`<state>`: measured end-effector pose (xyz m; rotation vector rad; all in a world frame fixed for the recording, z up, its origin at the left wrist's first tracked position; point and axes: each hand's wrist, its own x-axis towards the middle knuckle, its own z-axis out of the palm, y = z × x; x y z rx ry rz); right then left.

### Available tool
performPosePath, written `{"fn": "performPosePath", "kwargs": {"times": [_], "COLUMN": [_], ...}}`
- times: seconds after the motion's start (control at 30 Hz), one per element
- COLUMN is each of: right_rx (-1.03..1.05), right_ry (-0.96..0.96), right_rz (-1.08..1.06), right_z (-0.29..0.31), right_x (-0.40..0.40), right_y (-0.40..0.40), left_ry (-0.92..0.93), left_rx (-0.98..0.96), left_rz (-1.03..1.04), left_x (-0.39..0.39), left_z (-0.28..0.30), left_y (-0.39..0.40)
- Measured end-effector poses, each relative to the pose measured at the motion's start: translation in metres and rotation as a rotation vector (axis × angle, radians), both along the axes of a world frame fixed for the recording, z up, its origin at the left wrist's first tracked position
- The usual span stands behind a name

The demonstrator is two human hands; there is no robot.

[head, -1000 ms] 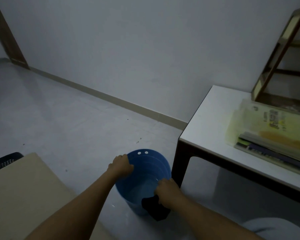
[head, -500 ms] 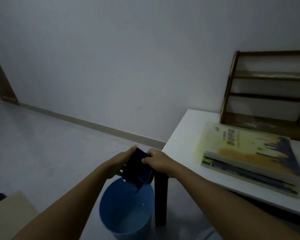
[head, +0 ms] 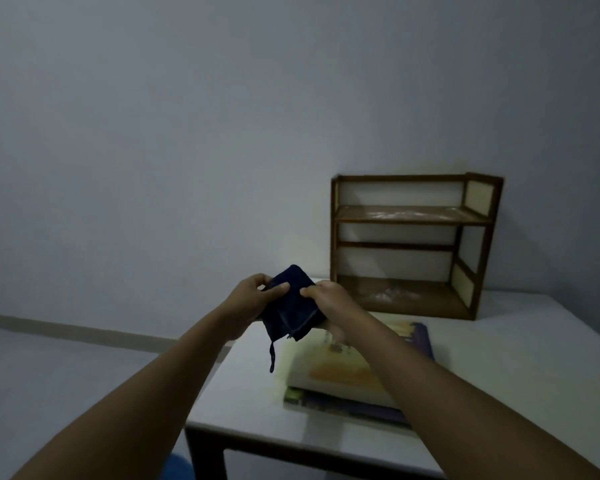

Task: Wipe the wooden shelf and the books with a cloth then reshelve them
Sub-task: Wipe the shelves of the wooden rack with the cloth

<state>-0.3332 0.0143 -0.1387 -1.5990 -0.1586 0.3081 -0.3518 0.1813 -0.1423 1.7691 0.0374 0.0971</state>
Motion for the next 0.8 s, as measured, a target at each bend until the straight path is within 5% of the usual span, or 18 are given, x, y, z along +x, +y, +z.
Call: {"fn": "performPosePath", "kwargs": {"times": [0.37,0.8], "right_rx": [0.007,0.498], "right_ry": [0.157,0.332], "right_rz": [-0.107,0.071], "right_z": [0.016,-0.001], "right_x": [0.063,0.082], "right_y": [-0.134,-0.174], "left_ry": [-0.108,-0.171], "left_rx": [0.132,0.286], "left_rz": [-0.242,-0.323], "left_x": [0.084,0.104], "left_z": [0.02,0.031], "left_y": [-0.138,-0.166]}}
